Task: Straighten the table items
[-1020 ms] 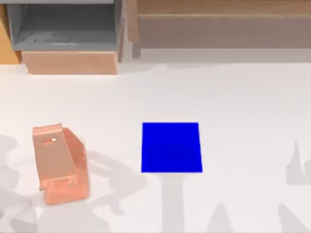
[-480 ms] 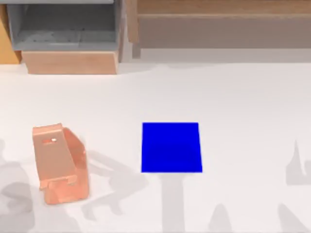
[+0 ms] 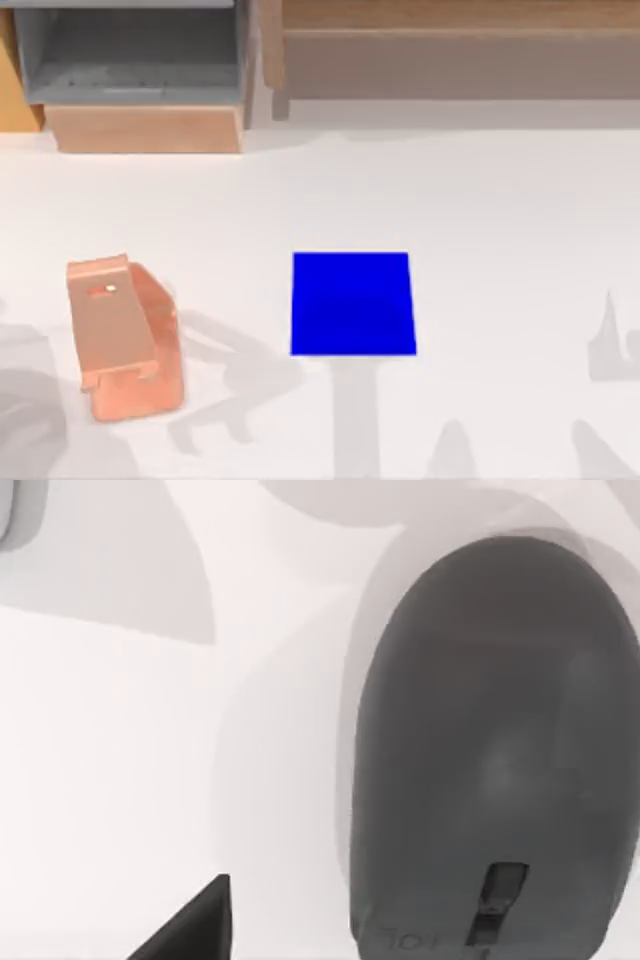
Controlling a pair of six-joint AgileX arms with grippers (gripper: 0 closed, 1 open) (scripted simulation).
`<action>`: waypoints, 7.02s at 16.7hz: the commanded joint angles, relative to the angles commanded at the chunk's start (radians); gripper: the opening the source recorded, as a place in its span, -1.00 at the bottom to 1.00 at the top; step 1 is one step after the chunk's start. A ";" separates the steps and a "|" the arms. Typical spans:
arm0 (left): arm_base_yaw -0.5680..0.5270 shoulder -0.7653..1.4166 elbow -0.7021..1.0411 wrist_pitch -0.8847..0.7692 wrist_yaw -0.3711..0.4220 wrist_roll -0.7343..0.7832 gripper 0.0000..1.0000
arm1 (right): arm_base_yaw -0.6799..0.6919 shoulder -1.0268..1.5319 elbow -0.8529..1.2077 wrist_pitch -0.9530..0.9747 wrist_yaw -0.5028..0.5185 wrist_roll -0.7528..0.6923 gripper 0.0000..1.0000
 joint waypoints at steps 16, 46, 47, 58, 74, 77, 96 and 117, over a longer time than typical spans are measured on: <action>0.005 0.137 -0.168 0.306 0.000 0.007 0.40 | 0.000 0.000 0.000 0.000 0.000 0.000 1.00; 0.000 -0.063 0.115 -0.170 0.009 -0.004 -1.00 | 0.000 0.000 0.000 0.000 0.000 0.000 1.00; -0.001 -0.071 0.125 -0.182 0.009 -0.005 -1.00 | 0.000 0.000 0.000 0.000 0.000 0.000 1.00; -0.133 0.033 0.264 -0.173 0.004 0.202 -1.00 | 0.000 0.000 0.000 0.000 0.000 0.000 1.00; -1.022 0.721 0.981 -0.197 0.011 1.432 -1.00 | 0.000 0.000 0.000 0.000 0.000 0.000 1.00; -1.142 0.816 1.044 -0.212 0.018 1.577 -1.00 | 0.000 0.000 0.000 0.000 0.000 0.000 1.00; -1.200 0.871 1.048 -0.186 0.022 1.646 -0.55 | 0.000 0.000 0.000 0.000 0.000 0.000 1.00; -1.186 0.863 1.048 -0.186 0.021 1.634 1.00 | 0.000 0.000 0.000 0.000 0.000 0.000 1.00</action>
